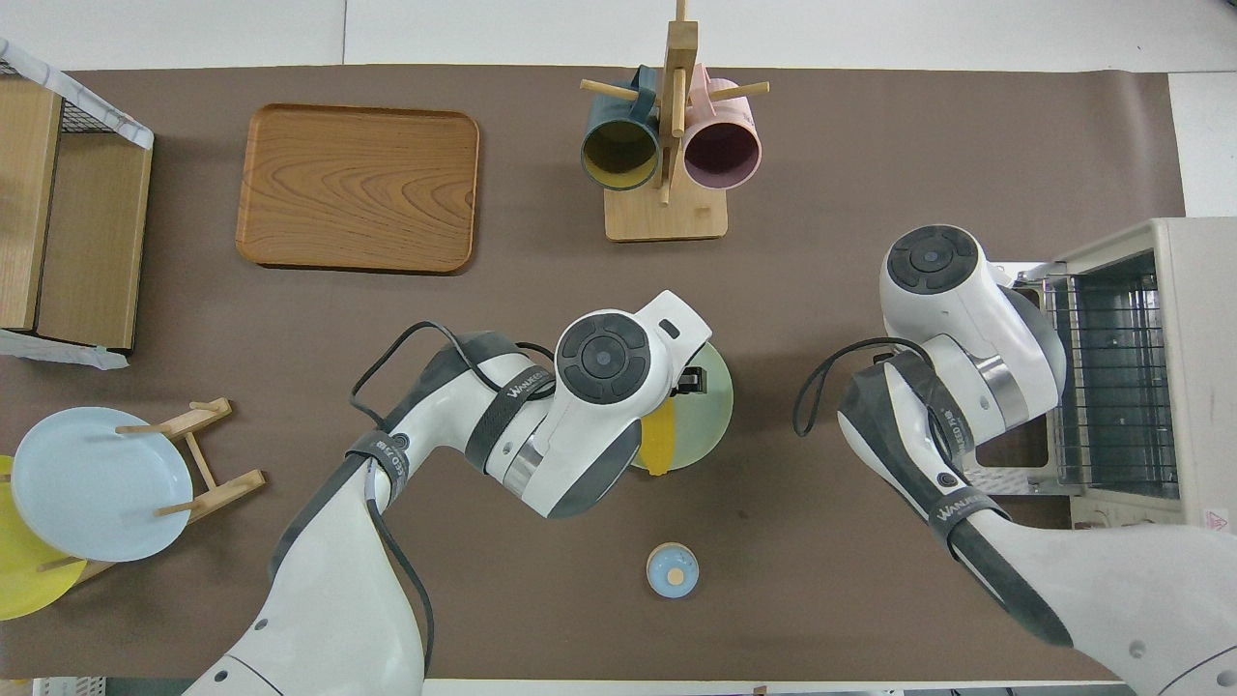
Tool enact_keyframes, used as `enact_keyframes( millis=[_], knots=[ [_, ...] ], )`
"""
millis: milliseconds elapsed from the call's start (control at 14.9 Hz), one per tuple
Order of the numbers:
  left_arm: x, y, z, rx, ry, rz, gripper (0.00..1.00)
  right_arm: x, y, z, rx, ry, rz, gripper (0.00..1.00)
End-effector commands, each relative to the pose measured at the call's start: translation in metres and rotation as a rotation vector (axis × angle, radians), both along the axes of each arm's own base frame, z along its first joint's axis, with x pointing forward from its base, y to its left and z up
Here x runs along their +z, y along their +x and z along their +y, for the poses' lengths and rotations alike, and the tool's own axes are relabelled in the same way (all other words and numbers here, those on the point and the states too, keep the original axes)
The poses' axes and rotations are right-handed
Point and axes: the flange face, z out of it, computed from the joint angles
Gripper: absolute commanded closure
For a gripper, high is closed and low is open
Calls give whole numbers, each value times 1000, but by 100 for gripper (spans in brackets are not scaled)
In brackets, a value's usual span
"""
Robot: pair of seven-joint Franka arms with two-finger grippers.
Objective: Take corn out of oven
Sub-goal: 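Carry the corn to the wooden tray while the right gripper returns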
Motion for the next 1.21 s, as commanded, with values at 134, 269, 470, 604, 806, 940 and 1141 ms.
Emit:
enact_keyframes(
  millis=[134,269,470,604,806,940,1141],
  knots=[
    [-11,-7,-1,83,-3,-16,0,30,2,-31,89,-26,16,99],
    [-11,-7,0,83,-3,-16,3,60,0,-45,89,-32,18,99],
    [-13,-8,0,86,0,-11,48,96,-4,-86,95,-11,21,98],
    [-11,-6,0,89,6,-5,88,109,-6,-102,96,-2,11,95],
    [6,2,-2,102,20,13,100,130,-13,-111,95,-2,25,88],
    [30,18,5,117,17,8,100,150,-15,-115,97,-5,25,85],
    [92,84,60,205,30,2,100,163,-16,-145,110,95,30,75]
  ],
)
